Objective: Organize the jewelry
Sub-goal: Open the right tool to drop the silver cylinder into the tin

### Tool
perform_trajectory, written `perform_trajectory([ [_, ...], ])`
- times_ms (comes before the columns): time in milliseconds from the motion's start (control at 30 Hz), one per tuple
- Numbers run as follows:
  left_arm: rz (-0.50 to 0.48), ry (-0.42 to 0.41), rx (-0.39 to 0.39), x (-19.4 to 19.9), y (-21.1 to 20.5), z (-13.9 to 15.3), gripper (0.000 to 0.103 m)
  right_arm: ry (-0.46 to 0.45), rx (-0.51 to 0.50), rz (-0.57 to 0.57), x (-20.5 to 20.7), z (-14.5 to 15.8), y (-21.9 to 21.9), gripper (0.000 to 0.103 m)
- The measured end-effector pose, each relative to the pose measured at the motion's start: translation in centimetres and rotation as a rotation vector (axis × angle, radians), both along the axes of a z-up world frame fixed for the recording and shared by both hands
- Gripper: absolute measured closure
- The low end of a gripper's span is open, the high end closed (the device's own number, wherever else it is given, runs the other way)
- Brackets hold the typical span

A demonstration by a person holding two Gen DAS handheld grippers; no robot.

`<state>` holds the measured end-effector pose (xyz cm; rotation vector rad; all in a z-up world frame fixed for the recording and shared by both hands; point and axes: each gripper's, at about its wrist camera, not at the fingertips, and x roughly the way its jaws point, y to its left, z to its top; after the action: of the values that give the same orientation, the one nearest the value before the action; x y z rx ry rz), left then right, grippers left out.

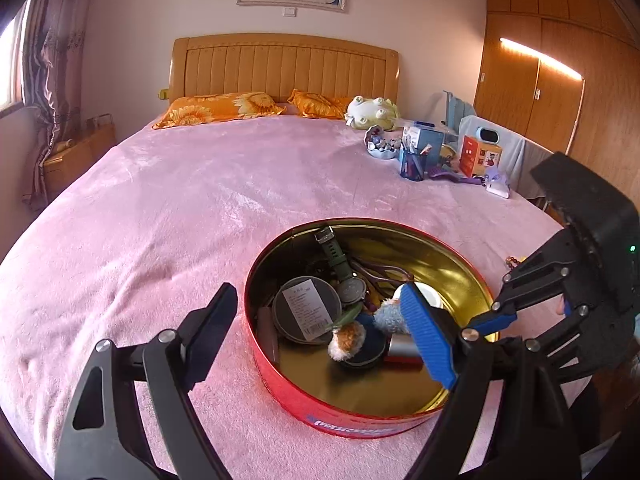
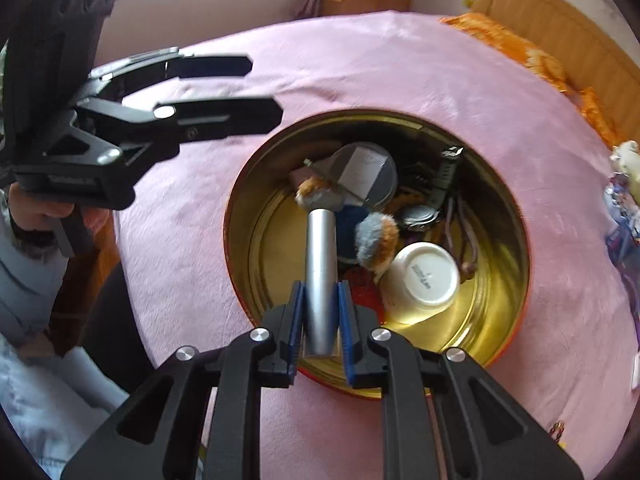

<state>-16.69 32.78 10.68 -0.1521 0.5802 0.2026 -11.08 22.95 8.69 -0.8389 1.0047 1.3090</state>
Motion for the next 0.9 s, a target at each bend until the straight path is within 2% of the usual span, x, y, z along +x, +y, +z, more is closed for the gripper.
perform_trajectory([
  [67, 0.004, -0.003, 0.006, 0.0, 0.0, -0.3, 0.021, 0.057, -0.079, -0.003, 0.5, -1.2, 1.3, 0.084],
  [200, 0.003, -0.020, -0.009, -0.8, 0.2, -0.9, 0.021, 0.077, -0.184, -0.019, 0.4, -3.1, 3.1, 0.084],
  [400, 0.018, -0.027, -0.048, -1.8, 1.3, -1.9, 0.021, 0.062, -0.200, 0.017, -0.8, -3.7, 4.0, 0.084],
  [533, 0.040, -0.045, -0.073, -2.1, 2.0, -1.9, 0.021, 0.052, -0.207, -0.017, -0.4, -3.9, 4.0, 0.084],
  [600, 0.045, -0.052, -0.086, -2.3, 2.1, -1.8, 0.021, 0.058, -0.204, -0.054, 0.0, -3.8, 4.3, 0.077],
  [633, 0.046, -0.055, -0.089, -2.4, 2.0, -1.8, 0.021, 0.062, -0.195, -0.068, 0.4, -3.6, 4.1, 0.065],
  [667, 0.045, -0.055, -0.090, -2.4, 2.0, -1.7, 0.021, 0.064, -0.185, -0.076, 0.6, -3.4, 4.0, 0.060],
  [800, 0.040, -0.052, -0.086, -2.3, 1.4, -1.5, 0.021, 0.074, -0.147, -0.094, 1.3, -2.3, 3.1, 0.053],
  [867, 0.034, -0.056, -0.090, -2.2, 1.0, -1.2, 0.021, 0.083, -0.120, -0.108, 1.8, -1.8, 2.4, 0.043],
  [900, 0.031, -0.058, -0.092, -2.2, 0.8, -1.0, 0.021, 0.086, -0.109, -0.116, 2.1, -1.6, 2.1, 0.041],
])
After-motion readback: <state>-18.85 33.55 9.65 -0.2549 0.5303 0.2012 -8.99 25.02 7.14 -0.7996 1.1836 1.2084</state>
